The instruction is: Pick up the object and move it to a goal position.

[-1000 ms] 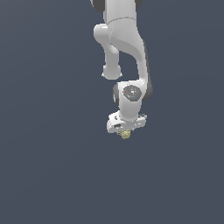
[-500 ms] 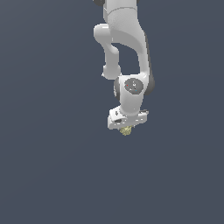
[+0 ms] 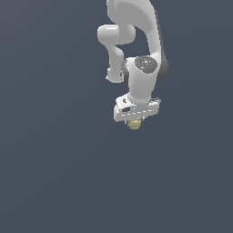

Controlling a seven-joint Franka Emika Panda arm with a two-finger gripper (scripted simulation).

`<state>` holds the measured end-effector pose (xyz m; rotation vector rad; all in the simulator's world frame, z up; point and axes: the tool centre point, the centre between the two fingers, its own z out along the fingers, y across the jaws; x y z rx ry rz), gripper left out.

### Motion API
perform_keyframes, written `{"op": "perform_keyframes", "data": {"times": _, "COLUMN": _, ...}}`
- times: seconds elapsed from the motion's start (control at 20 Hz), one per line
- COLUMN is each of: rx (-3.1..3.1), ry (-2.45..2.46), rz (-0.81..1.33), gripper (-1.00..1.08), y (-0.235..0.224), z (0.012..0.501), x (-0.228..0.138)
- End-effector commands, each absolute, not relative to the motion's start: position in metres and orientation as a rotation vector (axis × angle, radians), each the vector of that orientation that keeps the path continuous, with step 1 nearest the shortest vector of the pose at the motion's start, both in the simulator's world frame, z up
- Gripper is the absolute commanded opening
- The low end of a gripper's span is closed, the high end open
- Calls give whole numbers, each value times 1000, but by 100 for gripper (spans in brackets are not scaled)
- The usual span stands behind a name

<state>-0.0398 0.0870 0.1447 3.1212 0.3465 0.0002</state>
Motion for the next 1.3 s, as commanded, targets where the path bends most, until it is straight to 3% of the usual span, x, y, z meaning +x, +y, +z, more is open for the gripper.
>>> {"op": "perform_keyframes", "data": {"times": 0.0, "rx": 3121, "ry": 347, "rz": 1, "gripper": -100, "y": 90, "z": 171, "x": -47}}
{"op": "perform_keyframes", "data": {"times": 0.75, "rx": 3122, "ry": 349, "rz": 0, "gripper": -100, "y": 113, "z": 338, "x": -90}}
{"op": "perform_keyframes", "data": {"times": 1.25, "rx": 3122, "ry": 348, "rz": 0, "gripper": -100, "y": 122, "z": 409, "x": -105}}
